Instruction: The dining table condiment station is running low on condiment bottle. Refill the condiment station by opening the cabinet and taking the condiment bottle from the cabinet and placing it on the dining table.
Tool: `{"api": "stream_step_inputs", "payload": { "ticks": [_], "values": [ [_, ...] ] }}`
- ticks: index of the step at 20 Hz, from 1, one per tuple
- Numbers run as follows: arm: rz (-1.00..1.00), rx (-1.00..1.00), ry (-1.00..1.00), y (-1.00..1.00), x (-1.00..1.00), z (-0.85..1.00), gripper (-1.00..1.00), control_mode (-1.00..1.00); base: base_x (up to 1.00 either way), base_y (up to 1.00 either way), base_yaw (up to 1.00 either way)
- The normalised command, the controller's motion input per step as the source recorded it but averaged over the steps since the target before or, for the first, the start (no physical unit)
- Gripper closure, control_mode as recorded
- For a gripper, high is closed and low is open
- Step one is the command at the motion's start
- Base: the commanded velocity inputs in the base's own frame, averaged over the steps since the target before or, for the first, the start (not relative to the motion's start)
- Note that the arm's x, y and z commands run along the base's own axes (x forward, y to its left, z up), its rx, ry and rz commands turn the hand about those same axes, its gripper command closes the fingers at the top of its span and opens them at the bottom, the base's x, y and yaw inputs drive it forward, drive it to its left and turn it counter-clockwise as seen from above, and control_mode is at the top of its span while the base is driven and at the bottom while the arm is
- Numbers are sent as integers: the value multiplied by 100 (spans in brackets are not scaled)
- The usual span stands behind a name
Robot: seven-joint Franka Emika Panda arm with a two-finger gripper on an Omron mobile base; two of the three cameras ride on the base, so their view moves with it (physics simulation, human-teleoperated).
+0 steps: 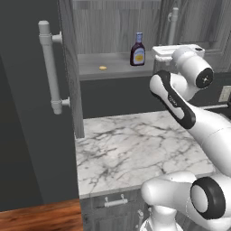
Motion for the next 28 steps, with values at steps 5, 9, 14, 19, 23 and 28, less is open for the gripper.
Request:
{"api": "stream_step_inputs", "payload": {
  "ticks": [5, 9, 14, 19, 23, 28],
  "values": [
    [1, 0, 3, 0, 46, 0, 100, -100, 0, 0, 0],
    [0, 0, 5, 0, 44, 0, 100, -100, 0, 0, 0],
    [2, 0, 4, 0, 35, 0, 100, -100, 0, 0, 0],
    [1, 0, 4, 0, 7, -2, 100, -100, 0, 0, 0],
    [0, -1, 1, 16, 0, -6, 100, -100, 0, 0, 0],
    [0, -2, 0, 19, -3, -2, 100, -100, 0, 0, 0]
  ]
}}
